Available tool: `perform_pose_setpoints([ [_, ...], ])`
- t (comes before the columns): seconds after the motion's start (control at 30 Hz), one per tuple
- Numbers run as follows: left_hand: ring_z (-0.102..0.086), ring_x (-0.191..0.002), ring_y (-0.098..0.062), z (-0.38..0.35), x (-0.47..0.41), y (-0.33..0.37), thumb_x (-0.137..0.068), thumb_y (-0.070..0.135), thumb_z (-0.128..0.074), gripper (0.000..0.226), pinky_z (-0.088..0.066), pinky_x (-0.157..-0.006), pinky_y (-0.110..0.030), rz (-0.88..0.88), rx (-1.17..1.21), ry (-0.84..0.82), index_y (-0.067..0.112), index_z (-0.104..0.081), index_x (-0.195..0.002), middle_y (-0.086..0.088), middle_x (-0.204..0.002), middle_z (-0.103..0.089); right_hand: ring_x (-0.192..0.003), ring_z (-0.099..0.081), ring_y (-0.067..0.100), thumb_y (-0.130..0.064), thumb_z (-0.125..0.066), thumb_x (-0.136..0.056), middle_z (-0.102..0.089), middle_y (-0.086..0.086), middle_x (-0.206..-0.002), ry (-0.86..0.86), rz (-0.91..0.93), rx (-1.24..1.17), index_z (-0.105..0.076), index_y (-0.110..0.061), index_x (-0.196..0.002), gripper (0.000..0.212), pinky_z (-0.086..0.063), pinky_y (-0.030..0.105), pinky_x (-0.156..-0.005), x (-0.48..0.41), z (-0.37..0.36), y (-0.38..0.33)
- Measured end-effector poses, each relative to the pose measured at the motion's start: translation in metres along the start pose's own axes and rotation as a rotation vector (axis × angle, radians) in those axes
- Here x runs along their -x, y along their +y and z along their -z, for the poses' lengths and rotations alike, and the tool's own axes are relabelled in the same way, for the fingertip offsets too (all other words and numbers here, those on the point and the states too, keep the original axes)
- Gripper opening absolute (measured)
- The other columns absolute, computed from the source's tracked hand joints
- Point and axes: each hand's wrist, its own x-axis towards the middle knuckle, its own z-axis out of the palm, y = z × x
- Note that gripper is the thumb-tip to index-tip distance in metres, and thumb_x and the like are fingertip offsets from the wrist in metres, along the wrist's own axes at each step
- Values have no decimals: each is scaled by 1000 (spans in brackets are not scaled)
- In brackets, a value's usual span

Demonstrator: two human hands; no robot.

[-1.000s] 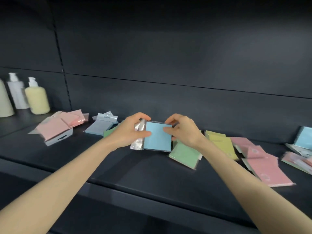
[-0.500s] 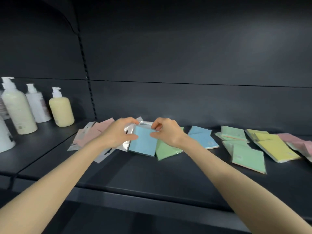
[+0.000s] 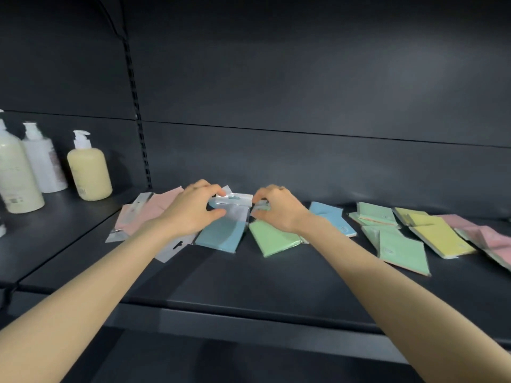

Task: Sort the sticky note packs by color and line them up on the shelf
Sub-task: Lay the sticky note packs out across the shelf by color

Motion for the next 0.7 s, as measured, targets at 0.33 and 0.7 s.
perform_pose_setpoints([
  [0.33,-40,-125,-20,-19,-12,127,-92,32,-56,45,-30,-106,-41,-326,5,-3,25,-45,-134,4,-133,-46,-125,-38,27,-26,-55,-92,-46,6,-132,191,-183,168,-50,-14,-127,38,-40,39,-98,95,96,70],
  [0.7,-42,-122,-20,-108,17,332,-91,34,-55,43,-33,-100,-35,-611,68,-97,26,-45,-131,3,-127,-50,-120,-45,30,-24,-60,-88,-50,9,-128,269,-484,250,-52,-14,-126,40,-37,34,-97,295,192,193],
])
